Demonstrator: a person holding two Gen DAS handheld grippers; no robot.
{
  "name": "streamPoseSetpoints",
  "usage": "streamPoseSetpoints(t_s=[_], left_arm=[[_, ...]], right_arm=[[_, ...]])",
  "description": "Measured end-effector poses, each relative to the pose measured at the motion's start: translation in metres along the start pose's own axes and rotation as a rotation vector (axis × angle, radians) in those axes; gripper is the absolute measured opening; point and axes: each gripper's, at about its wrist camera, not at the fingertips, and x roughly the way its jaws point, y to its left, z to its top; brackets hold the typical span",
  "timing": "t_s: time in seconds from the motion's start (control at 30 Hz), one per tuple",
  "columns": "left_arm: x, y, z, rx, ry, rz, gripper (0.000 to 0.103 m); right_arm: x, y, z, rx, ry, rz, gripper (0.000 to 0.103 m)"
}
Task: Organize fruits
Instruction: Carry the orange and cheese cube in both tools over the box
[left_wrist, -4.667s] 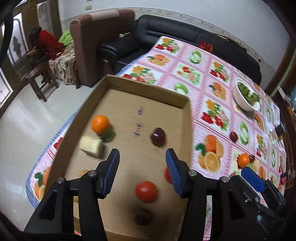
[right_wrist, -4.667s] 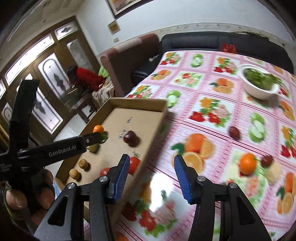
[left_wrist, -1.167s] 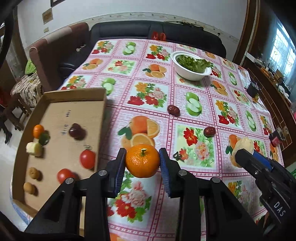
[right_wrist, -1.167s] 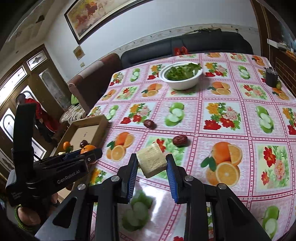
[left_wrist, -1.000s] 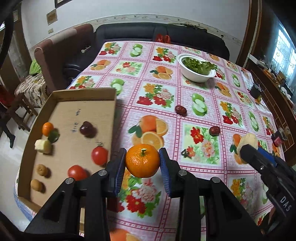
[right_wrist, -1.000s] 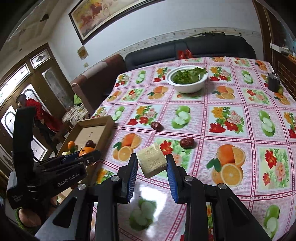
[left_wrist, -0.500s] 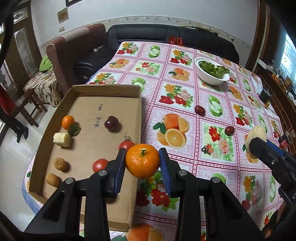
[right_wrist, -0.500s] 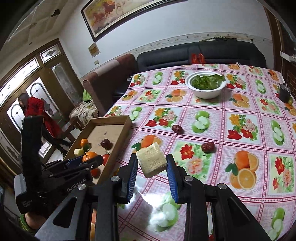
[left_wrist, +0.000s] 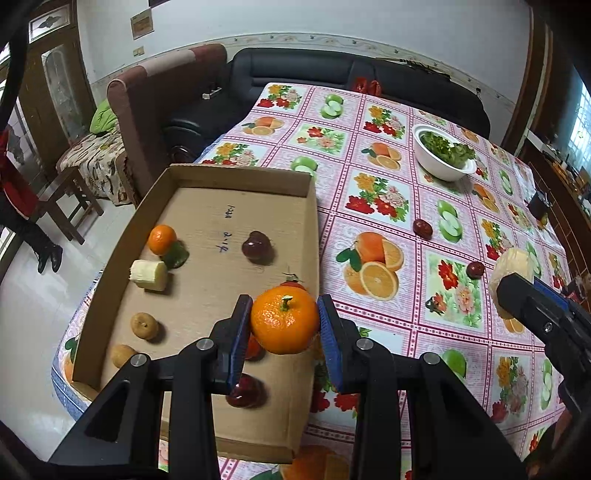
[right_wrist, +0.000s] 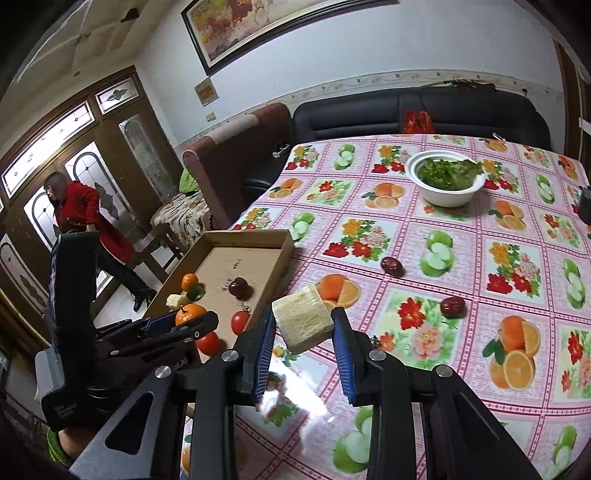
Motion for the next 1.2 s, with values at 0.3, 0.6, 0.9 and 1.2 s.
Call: streamPoseSetpoints(t_s=[0.3,0.6,0.9,1.2], left_arm=[[0.003,0.013,0.004,-0.018,0.001,0.011,0.033],[0.012,0.031,0.009,-0.040,0.010,0.028,0.033],[0.022,0.055,0.020,-0.071,0.022,0.050,0.033],[0.035,0.083,0.038,-0.108,0.029,0.081,0.033]], right_arm=[[0.013,0.011,0.004,-0.020,0.017,0.015,0.031],[0.030,0.020,0.010,-0.037,0.038,0.029,0.031],[0.053,0.037,0.021,-0.067,0.056,0.052,0.031],[0.079,0.053,0.034,-0.085,0.075,0.083,0.031]])
